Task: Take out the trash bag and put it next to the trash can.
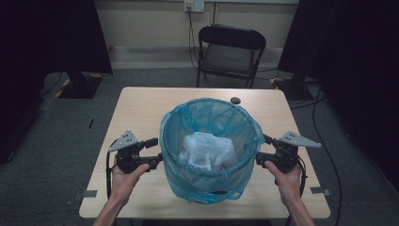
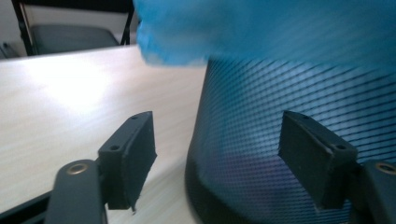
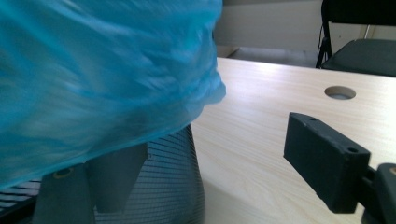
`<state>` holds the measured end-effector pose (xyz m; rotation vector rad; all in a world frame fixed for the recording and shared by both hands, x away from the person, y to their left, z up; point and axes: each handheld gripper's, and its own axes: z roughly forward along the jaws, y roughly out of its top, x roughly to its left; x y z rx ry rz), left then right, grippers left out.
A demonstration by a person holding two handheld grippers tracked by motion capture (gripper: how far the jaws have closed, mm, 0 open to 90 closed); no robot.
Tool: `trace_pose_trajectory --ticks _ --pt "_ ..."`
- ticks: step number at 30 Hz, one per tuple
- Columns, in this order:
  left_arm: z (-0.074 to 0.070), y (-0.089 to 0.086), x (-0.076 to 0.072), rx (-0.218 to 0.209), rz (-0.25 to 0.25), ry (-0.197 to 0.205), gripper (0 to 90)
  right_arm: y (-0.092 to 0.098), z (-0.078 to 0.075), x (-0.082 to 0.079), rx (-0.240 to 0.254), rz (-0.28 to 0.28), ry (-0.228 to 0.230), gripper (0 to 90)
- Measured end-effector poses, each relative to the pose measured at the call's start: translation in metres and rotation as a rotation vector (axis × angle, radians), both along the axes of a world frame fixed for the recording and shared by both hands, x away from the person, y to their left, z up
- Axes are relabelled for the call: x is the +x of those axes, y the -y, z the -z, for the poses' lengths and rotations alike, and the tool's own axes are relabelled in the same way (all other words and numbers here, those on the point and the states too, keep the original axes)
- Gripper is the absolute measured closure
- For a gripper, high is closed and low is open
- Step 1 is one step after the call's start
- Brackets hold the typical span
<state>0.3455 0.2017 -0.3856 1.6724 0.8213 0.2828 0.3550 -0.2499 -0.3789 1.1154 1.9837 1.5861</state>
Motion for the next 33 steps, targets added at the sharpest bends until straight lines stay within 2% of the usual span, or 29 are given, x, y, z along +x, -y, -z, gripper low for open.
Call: trace_pose_trajectory --ticks 5,8,11,13,15,18,22,28,30,33 --pt "-0.018 -0.001 -0.004 -0.032 0.009 0.068 31.9 0.004 -0.017 -0.006 0.025 -0.02 0.047 23.5" --pt "-0.026 -0.002 -0.003 -0.046 0.021 0.079 34.4 0.005 -0.028 -0.007 0.044 -0.027 0.085 26.3" --pt "-0.033 -0.003 -0.002 -0.065 0.045 0.095 44.2 0.004 -0.04 -0.007 0.045 -0.041 0.124 34.2" --pt "-0.037 -0.002 -0.004 -0.059 0.062 0.117 53.7 0.003 -0.046 -0.007 0.034 -0.042 0.144 39.0" --pt "-0.042 -0.002 -0.006 -0.079 0.073 0.124 63.7 0.003 -0.051 -0.006 0.035 -0.049 0.163 48.8" --pt "-0.046 -0.004 -0.005 -0.103 0.076 0.136 74.4 0.0 -0.055 -0.003 0.011 -0.062 0.166 61.2" --pt "-0.052 -0.007 -0.006 -0.13 0.083 0.15 84.0 -0.001 -0.056 0.001 0.007 -0.065 0.163 70.8" --pt "-0.062 -0.007 -0.006 -0.15 0.104 0.158 89.4 0.004 -0.061 0.005 0.036 -0.058 0.147 81.1" --pt "-0.067 -0.005 -0.005 -0.146 0.102 0.17 90.0 0.005 -0.065 0.007 0.055 -0.059 0.146 84.5" --pt "-0.072 -0.004 -0.005 -0.15 0.108 0.174 90.0 0.003 -0.075 0.01 0.054 -0.061 0.151 87.1"
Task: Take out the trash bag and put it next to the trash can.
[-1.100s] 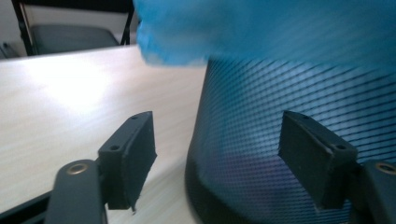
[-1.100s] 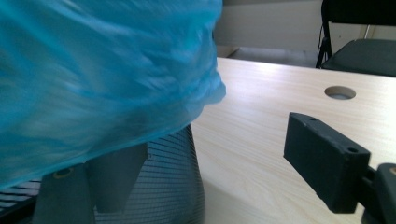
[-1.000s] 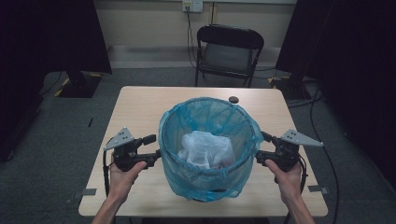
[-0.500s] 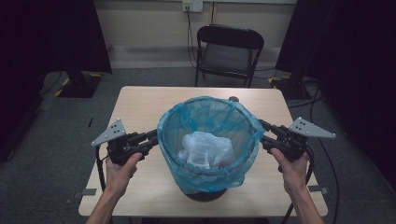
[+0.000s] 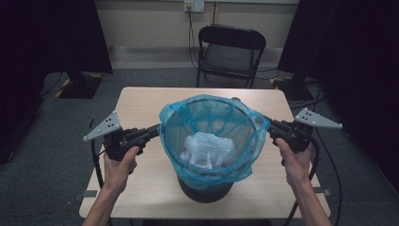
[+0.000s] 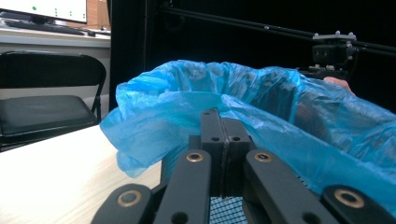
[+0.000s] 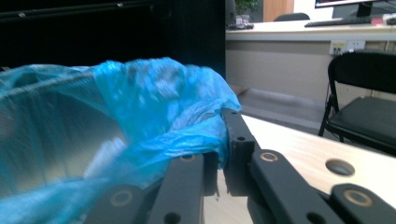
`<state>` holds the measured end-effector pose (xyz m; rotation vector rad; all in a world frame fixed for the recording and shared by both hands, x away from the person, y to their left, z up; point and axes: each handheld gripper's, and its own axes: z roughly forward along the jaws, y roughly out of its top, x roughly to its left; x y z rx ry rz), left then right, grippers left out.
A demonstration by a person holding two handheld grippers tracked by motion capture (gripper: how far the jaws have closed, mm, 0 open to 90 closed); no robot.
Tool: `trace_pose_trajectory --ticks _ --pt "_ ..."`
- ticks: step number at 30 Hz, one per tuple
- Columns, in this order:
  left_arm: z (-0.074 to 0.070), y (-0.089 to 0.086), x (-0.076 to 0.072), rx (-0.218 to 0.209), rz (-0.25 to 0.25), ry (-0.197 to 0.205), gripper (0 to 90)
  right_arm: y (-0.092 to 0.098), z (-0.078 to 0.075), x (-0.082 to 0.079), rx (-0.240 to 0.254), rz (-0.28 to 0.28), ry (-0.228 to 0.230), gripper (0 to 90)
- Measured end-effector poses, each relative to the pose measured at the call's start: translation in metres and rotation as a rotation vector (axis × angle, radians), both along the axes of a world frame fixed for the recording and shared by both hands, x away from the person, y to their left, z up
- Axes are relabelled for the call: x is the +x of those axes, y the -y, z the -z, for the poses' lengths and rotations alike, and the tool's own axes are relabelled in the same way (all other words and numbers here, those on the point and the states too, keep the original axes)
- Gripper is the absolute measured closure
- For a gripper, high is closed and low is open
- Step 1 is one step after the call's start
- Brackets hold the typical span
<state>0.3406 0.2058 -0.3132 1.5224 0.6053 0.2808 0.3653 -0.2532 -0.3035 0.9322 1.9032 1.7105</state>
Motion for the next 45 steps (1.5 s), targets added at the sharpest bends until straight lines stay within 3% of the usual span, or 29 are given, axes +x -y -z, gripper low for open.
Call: trace_pose_trajectory --ticks 2,6,7,11,14,17,21,24,25,26,27,33,37,41,43,45 --pt "-0.004 0.002 0.0 -0.003 0.007 0.011 90.0 -0.003 -0.007 0.0 0.01 -0.006 0.013 88.0" --pt "-0.011 0.009 0.0 -0.017 0.029 0.016 90.0 -0.015 -0.02 -0.002 0.047 -0.101 0.035 88.2" --pt "-0.013 0.011 0.0 -0.017 0.031 0.017 90.0 -0.021 -0.022 -0.005 0.034 -0.107 0.046 88.3" --pt "-0.025 0.021 0.001 -0.022 0.056 0.032 90.0 -0.033 -0.029 -0.005 0.048 -0.143 0.036 88.8" --pt "-0.037 0.032 0.003 -0.019 0.079 0.038 90.0 -0.037 -0.038 -0.004 0.084 -0.171 0.043 88.8" --pt "-0.048 0.041 0.006 -0.029 0.099 0.042 90.0 -0.043 -0.052 -0.003 0.089 -0.186 0.062 88.8" --pt "-0.07 0.057 0.007 -0.021 0.124 0.072 90.0 -0.052 -0.074 -0.002 0.122 -0.223 0.079 88.7" --pt "-0.084 0.069 0.002 -0.069 0.173 0.082 89.4 -0.059 -0.088 -0.008 0.163 -0.26 0.127 85.9" --pt "-0.086 0.076 -0.002 -0.042 0.162 0.097 89.3 -0.062 -0.089 -0.011 0.176 -0.28 0.137 84.9" --pt "-0.087 0.081 -0.003 -0.014 0.155 0.108 88.4 -0.066 -0.089 -0.015 0.168 -0.299 0.139 83.7" --pt "-0.088 0.084 -0.003 -0.017 0.159 0.108 87.5 -0.07 -0.089 -0.016 0.156 -0.317 0.132 81.8" --pt "-0.095 0.092 0.002 -0.067 0.181 0.1 86.7 -0.087 -0.084 -0.019 0.091 -0.394 0.096 69.8" --pt "-0.103 0.094 0.005 -0.096 0.211 0.086 86.0 -0.095 -0.085 -0.017 0.062 -0.441 0.072 55.2" --pt "-0.108 0.105 0.002 -0.063 0.247 0.09 84.2 -0.109 -0.085 -0.015 0.021 -0.448 0.057 40.3" --pt "-0.107 0.11 0.001 -0.031 0.25 0.083 81.5 -0.117 -0.086 -0.015 0.015 -0.454 0.059 43.8" --pt "-0.105 0.109 0.001 -0.029 0.246 0.085 79.0 -0.121 -0.087 -0.015 0.001 -0.477 0.075 65.3"
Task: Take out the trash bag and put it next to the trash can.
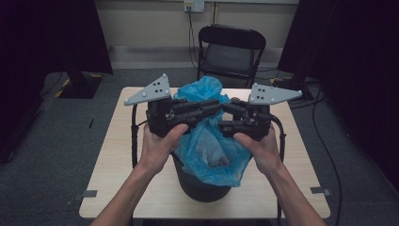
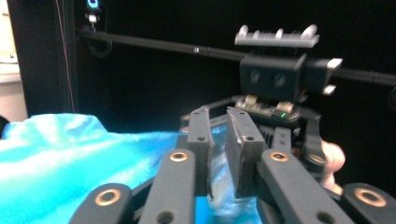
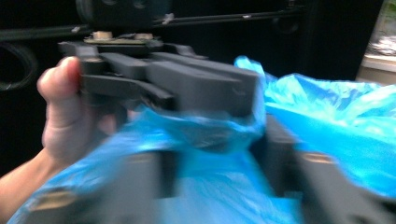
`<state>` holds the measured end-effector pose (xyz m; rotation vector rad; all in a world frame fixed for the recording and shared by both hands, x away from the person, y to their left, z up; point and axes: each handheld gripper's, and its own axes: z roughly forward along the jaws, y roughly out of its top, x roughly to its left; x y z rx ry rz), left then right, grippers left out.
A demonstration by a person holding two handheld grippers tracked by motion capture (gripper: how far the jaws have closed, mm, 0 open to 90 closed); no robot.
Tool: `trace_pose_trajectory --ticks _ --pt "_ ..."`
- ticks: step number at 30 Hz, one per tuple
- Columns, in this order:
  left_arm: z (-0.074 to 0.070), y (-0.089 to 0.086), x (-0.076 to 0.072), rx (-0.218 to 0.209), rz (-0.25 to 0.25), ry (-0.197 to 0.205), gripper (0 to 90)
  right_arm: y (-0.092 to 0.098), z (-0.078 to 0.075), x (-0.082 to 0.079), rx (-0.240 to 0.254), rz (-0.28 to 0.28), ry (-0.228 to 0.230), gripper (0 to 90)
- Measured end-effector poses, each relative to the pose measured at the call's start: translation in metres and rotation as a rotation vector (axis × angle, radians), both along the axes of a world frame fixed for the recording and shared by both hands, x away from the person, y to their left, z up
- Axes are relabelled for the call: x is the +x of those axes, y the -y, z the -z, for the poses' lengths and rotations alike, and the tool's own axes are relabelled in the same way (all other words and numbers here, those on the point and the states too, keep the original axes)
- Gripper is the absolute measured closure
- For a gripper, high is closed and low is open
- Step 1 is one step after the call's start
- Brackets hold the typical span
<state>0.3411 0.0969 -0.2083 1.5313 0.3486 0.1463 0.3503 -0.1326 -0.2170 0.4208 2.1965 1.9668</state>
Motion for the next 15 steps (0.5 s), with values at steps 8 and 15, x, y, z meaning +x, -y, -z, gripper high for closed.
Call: trace_pose_trajectory --ticks 8,15 --pt "0.009 -0.024 0.001 0.03 -0.096 0.014 36.5 0.01 -0.005 0.007 0.055 0.017 0.015 90.0" --pt "0.016 -0.007 0.014 0.078 -0.068 0.004 42.1 0.001 -0.024 -0.001 0.082 -0.006 0.046 90.0"
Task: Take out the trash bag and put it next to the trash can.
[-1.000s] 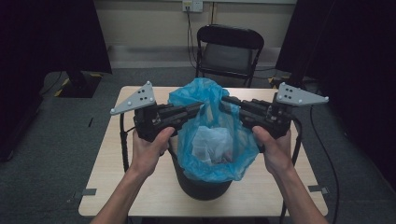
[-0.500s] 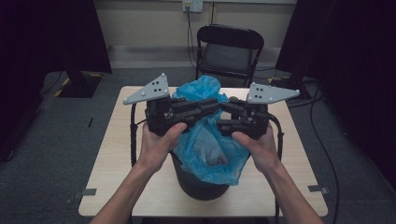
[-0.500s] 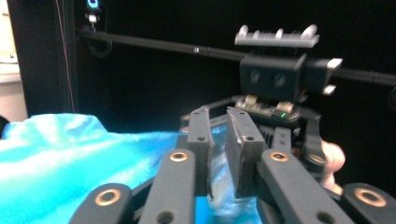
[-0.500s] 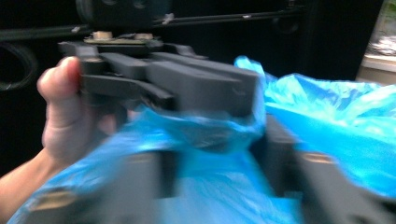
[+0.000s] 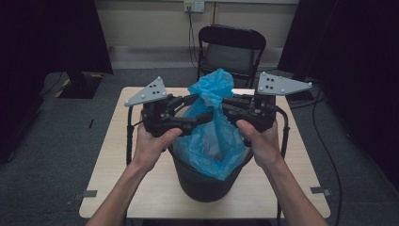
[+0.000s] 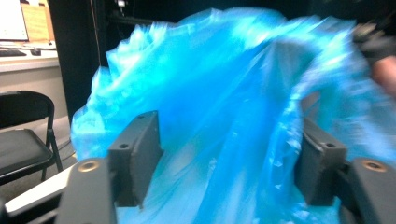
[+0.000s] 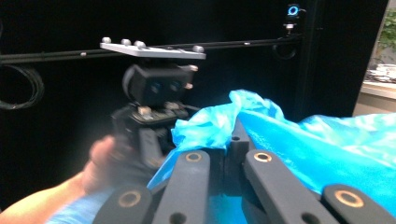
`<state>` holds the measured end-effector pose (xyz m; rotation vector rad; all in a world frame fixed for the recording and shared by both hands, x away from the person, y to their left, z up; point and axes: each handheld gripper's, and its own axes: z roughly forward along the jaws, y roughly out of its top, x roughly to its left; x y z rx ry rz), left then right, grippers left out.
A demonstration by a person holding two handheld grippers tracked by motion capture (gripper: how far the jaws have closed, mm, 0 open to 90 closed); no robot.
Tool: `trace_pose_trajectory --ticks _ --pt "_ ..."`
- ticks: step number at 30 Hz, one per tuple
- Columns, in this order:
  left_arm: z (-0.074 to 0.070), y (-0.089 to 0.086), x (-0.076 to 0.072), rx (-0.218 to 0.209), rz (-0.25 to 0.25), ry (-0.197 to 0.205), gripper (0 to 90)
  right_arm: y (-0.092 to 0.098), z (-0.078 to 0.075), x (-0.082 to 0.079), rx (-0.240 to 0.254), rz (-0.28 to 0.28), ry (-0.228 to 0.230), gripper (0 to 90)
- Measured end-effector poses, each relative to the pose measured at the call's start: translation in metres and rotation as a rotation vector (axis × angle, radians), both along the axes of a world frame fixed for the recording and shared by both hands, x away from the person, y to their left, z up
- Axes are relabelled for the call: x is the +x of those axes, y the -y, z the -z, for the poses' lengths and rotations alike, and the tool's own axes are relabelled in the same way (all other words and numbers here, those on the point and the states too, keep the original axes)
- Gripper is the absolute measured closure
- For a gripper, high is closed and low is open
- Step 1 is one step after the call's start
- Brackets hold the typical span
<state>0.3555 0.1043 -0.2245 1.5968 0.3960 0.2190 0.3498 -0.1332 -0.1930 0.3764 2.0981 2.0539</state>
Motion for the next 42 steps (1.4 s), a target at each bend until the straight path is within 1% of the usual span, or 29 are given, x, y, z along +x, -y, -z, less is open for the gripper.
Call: trace_pose_trajectory --ticks 2,3,4,5,8,10,11,12,13,14,15,17,18,19,21,22,23,24,25,26,27,29,30,31,32,34,36,40,42 --pt "-0.001 0.002 0.0 -0.011 0.055 0.003 66.2 -0.001 -0.001 -0.001 -0.008 0.004 0.005 90.0" --pt "-0.001 0.003 -0.001 -0.004 0.058 0.011 80.6 0.001 0.0 -0.001 -0.011 0.01 0.001 88.0" --pt "-0.002 0.003 -0.002 0.006 0.055 0.02 85.9 0.002 0.001 -0.001 -0.012 0.021 0.0 82.7" --pt "-0.002 0.003 -0.003 0.005 0.054 0.016 88.9 0.005 0.002 -0.001 -0.007 0.044 -0.008 72.4" --pt "-0.004 -0.001 -0.003 0.007 0.024 0.011 89.7 0.016 0.006 -0.001 0.005 0.087 -0.027 51.4" --pt "-0.005 -0.006 -0.001 -0.003 0.019 0.006 89.7 0.025 0.009 -0.002 -0.001 0.138 -0.052 39.3" --pt "-0.005 -0.006 -0.001 -0.003 0.019 0.006 89.8 0.025 0.009 -0.002 -0.001 0.138 -0.052 39.3" --pt "-0.007 -0.013 0.002 -0.034 -0.004 -0.002 89.8 0.034 0.012 -0.004 -0.011 0.164 -0.063 28.8" --pt "-0.007 -0.013 0.002 -0.034 -0.004 -0.002 89.8 0.034 0.012 -0.004 -0.011 0.164 -0.063 28.8" --pt "-0.01 -0.017 0.004 -0.057 -0.007 -0.005 89.8 0.042 0.015 -0.004 0.017 0.139 -0.076 22.2" --pt "-0.01 -0.017 0.004 -0.057 -0.007 -0.005 89.8 0.044 0.017 -0.003 0.028 0.121 -0.089 22.2" --pt "-0.014 -0.011 0.007 -0.052 0.01 -0.006 89.8 0.04 0.019 0.0 0.021 0.108 -0.099 15.0" --pt "-0.014 -0.011 0.007 -0.052 0.01 -0.006 89.8 0.036 0.02 0.002 0.011 0.098 -0.098 15.0" --pt "-0.016 -0.004 0.005 -0.04 0.027 0.002 89.8 0.03 0.021 0.004 0.003 0.088 -0.101 14.8" --pt "-0.017 0.0 0.004 -0.038 0.041 0.003 89.7 0.02 0.023 0.007 -0.019 0.08 -0.098 14.9" --pt "-0.019 0.005 0.003 -0.048 0.07 0.004 89.7 0.015 0.025 0.009 -0.025 0.078 -0.104 15.1" --pt "-0.019 0.005 0.003 -0.048 0.07 0.004 89.7 0.015 0.025 0.009 -0.025 0.078 -0.104 15.1" --pt "-0.019 0.007 0.003 -0.054 0.09 -0.002 89.7 0.006 0.028 0.013 -0.043 0.059 -0.113 16.2" --pt "-0.022 0.009 0.002 -0.059 0.103 -0.001 89.7 0.002 0.029 0.015 -0.054 0.056 -0.119 22.1" --pt "-0.022 0.009 0.002 -0.059 0.103 -0.001 89.7 -0.001 0.03 0.015 -0.064 0.044 -0.113 34.1" --pt "-0.022 0.009 0.001 -0.062 0.108 0.002 89.7 -0.001 0.03 0.015 -0.064 0.044 -0.113 34.1" --pt "-0.022 0.007 -0.001 -0.048 0.104 0.01 89.5 -0.003 0.031 0.017 -0.072 0.012 -0.1 68.6" --pt "-0.021 0.006 -0.001 -0.049 0.095 0.008 88.3 -0.002 0.031 0.018 -0.07 0.0 -0.099 76.3" --pt "-0.02 0.004 -0.002 -0.046 0.07 0.009 82.1 -0.001 0.03 0.018 -0.07 0.005 -0.097 83.7" --pt "-0.019 0.002 -0.002 -0.052 0.041 0.002 70.5 0.0 0.029 0.017 -0.073 0.013 -0.09 87.7" --pt "-0.016 -0.003 -0.002 -0.047 0.005 -0.006 51.4 0.003 0.027 0.017 -0.079 0.041 -0.081 89.5" --pt "-0.014 -0.009 -0.003 -0.05 -0.019 -0.006 37.1 0.006 0.024 0.016 -0.078 0.08 -0.074 89.9" --pt "-0.011 -0.025 -0.007 -0.11 -0.031 -0.004 21.5 0.02 0.018 0.02 -0.056 0.165 -0.073 90.0" --pt "-0.013 -0.026 -0.009 -0.123 -0.022 0.009 15.9 0.024 0.016 0.022 -0.068 0.209 -0.065 90.0"
